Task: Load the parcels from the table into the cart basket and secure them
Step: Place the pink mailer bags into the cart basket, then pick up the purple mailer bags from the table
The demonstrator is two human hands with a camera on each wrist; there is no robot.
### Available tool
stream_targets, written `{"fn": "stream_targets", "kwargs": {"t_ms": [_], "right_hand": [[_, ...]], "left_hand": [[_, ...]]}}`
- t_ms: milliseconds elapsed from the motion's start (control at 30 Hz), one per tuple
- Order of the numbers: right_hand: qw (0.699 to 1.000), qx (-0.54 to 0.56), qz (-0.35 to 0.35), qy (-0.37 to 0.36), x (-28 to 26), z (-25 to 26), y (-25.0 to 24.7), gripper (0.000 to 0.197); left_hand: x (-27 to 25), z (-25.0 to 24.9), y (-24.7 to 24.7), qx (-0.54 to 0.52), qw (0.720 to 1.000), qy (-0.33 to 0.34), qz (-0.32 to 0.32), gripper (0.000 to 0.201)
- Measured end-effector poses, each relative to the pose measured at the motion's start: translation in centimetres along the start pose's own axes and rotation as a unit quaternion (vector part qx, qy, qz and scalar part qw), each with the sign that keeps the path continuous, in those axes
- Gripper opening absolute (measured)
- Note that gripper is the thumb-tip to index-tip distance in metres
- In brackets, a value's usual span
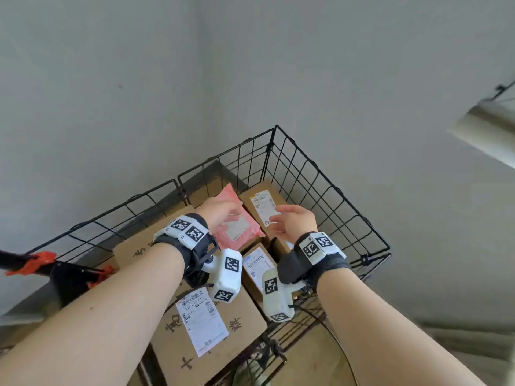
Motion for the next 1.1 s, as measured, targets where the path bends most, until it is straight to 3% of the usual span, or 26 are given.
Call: {"fn": "stream_targets", "kwargs": {"t_ms": [267, 433, 733, 967, 1100], "right_hand": [[0.993, 0.038, -0.024, -0.106, -16.7, -1.9, -3.1, 0.024], [0.982, 0.067, -0.088, -0.155, -25.7, -4.6, -7.0, 0.024], [0.955, 0.13, -0.197, -0.18, -39.2, -10.1, -15.5, 0.024], [0.937, 0.175, -0.237, -0.188, -45.3, -14.6, -21.6, 0.026], [0.925, 0.192, -0.271, -0.186, -49.1, -18.5, -26.5, 0.026]], "left_hand": [[-13.7, -1.7, 3.3, -0.002, 0.989, 0.124, 0.076, 0.021], [-21.9, -0.9, 7.5, 0.002, 0.976, 0.174, 0.132, 0.013], [-32.4, 2.4, 17.4, 0.049, 0.948, 0.198, 0.244, 0.017], [-37.0, 4.7, 24.4, 0.079, 0.929, 0.211, 0.294, 0.016], [-39.9, 6.9, 30.8, 0.1, 0.919, 0.198, 0.327, 0.018]]}}
Point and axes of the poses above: each hand's wrist, its own x-axis towards the middle knuckle, its own y-axis out of the palm, z = x × y, the point moved 6 cm from there along x, towards the middle knuckle, and after that the axes turned 5 degrees about z, right-handed, at the moved point
